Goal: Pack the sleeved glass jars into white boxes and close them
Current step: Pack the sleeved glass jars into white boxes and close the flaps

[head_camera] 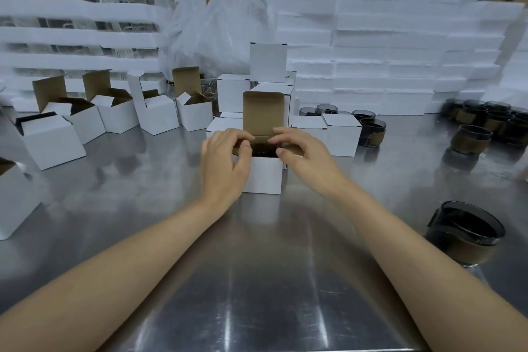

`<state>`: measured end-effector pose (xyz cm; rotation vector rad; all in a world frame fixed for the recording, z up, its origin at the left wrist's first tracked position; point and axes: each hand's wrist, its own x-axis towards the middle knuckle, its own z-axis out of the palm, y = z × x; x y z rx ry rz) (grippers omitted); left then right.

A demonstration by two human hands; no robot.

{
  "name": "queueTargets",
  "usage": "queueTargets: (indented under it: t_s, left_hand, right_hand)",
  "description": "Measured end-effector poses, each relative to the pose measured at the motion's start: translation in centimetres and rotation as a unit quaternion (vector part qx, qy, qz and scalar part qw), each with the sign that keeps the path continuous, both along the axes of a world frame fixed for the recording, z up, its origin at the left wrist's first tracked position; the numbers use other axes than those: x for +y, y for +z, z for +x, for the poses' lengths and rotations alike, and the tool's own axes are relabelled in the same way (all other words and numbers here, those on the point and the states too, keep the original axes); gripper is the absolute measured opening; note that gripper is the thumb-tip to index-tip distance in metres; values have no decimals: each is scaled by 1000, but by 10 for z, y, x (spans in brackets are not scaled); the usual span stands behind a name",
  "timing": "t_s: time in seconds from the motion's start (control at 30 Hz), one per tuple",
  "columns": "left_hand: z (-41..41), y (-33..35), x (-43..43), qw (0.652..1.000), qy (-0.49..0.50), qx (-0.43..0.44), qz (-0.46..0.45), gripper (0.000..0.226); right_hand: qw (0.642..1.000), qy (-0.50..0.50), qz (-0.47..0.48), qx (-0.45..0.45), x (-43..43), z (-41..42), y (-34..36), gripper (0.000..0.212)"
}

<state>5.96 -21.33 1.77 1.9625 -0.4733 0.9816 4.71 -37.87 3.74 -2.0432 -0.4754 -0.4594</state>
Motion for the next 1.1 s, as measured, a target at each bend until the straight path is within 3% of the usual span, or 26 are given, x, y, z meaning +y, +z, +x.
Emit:
queueTargets:
  t_s: [0.13,0.2,0.27,0.37,0.47,0.6,0.73,0.9,1.1]
  left_hand:
    - [1,2,-1,981,-55,0,-188,27]
    - [3,5,0,955,-60,72,-281,22]
    - [8,6,-1,919,-85,184,-338,18]
    - [11,2,-2,913,-141,289,-250,17]
    - [11,-1,-5,907,-214,286,-221,23]
    - [9,3,-8,913,-215,262,-229,31]
    - [9,3,-8,917,-215,245,-231,26]
    - [8,0,-7,923,-210,237,-220,23]
    - [9,3,-7,909,-223,267,-231,35]
  right_hand:
    - [986,-47,158,-39,-3,-2,6,43]
    - [959,-48,279,-7,-7,-1,11,42]
    - [956,-57,287,28,-7,0,13,35]
    - [966,-77,231,88,-4,1,9,45]
    - [967,-54,216,123,1,2,4,57]
    - [979,-50,176,86,9,2,-1,49]
    - [984,-46,167,43,9,3,-4,27]
    - [991,-9,133,19,0,1,-11,31]
    - [997,5,46,-55,-8,2,-17,16]
